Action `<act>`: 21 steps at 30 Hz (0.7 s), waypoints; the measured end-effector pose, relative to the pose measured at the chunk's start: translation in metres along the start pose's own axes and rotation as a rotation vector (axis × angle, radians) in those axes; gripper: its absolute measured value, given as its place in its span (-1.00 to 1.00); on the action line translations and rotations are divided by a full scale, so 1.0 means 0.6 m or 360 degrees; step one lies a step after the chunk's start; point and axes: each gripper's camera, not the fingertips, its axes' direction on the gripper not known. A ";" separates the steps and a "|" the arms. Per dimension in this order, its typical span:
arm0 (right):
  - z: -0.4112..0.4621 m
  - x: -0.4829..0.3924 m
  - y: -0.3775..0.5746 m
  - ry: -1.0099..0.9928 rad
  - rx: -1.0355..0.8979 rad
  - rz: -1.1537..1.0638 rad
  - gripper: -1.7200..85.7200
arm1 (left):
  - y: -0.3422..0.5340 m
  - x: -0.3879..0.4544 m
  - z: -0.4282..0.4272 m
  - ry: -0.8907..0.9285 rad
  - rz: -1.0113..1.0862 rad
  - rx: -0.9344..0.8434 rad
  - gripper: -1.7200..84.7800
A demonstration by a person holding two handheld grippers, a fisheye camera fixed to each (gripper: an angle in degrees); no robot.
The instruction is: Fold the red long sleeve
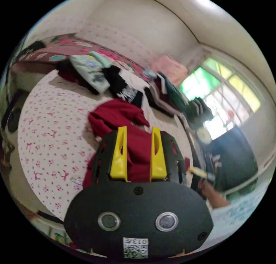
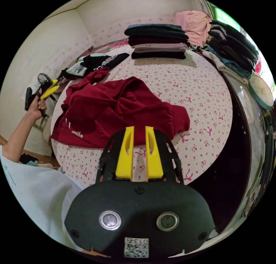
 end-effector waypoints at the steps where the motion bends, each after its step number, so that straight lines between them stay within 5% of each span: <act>1: 0.001 0.001 -0.005 0.0031 0.0008 0.0006 -0.75 | 0.015 0.017 0.011 0.0025 0.0088 -0.0064 -0.66; 6: 0.017 0.006 -0.032 0.0107 0.0039 0.0036 -0.75 | 0.157 0.152 0.131 -0.0189 0.0802 -0.0626 -0.65; 10: 0.065 0.003 -0.051 0.0122 -0.0172 -0.0037 -0.90 | 0.197 0.148 0.210 -0.0456 0.0884 -0.0890 -0.78; 14: 0.038 0.000 -0.054 -0.0004 -0.0197 -0.0125 -0.93 | 0.192 0.158 0.192 -0.0285 0.0985 -0.0889 -0.90; 18: -0.033 0.003 -0.015 -0.0438 -0.0026 -0.0310 -0.94 | 0.199 0.179 0.097 0.0143 0.1190 -0.0811 -0.92; 21: -0.054 -0.004 0.021 -0.0716 -0.0074 -0.0440 -0.95 | 0.233 0.152 0.052 0.0146 0.1191 -0.0921 -0.93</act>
